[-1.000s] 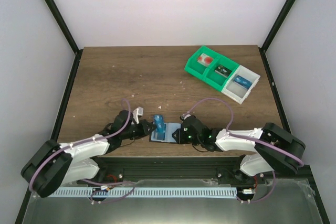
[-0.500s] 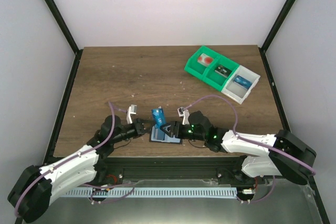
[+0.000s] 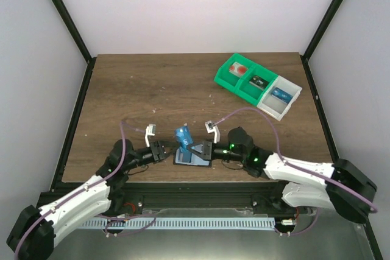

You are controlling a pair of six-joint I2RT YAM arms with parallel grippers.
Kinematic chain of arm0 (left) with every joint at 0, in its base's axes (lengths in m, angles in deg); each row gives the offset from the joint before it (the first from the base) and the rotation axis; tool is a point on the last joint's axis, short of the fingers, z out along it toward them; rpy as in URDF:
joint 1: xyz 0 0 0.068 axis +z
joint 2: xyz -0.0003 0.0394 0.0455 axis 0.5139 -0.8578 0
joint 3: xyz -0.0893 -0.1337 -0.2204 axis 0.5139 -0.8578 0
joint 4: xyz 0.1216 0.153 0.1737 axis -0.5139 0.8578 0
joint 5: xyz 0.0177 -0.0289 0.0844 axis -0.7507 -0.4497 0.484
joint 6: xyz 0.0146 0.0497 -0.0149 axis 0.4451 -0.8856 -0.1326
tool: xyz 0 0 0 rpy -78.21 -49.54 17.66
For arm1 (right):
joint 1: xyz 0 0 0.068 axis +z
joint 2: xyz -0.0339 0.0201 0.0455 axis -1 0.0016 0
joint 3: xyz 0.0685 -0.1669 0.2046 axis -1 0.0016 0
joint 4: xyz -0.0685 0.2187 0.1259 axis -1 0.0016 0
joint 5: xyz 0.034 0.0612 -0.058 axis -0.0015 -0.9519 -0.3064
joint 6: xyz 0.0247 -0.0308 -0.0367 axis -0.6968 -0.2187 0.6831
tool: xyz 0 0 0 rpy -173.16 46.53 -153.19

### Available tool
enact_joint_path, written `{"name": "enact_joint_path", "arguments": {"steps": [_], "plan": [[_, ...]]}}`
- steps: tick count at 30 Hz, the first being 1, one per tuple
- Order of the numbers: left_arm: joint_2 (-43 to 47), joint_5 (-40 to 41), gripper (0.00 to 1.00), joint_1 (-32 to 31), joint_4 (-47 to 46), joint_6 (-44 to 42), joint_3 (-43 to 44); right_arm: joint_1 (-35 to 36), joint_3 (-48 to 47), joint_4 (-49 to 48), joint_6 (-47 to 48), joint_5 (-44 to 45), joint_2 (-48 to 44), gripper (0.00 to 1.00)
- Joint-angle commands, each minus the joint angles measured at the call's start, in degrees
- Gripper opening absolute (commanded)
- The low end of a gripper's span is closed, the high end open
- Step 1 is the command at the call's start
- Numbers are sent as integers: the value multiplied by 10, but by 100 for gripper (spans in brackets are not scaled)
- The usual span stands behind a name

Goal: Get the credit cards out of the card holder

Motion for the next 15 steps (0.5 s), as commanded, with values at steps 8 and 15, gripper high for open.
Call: {"name": "enact_joint_path", "arguments": {"steps": [8,15], "plan": [[51,-138,57,-1,79,-87,50,-15,-63,253,210,-173,-102,0],[35,-173,47,-1,86,-109,65,-16,-73,258,225,-238,-103,0]]}}
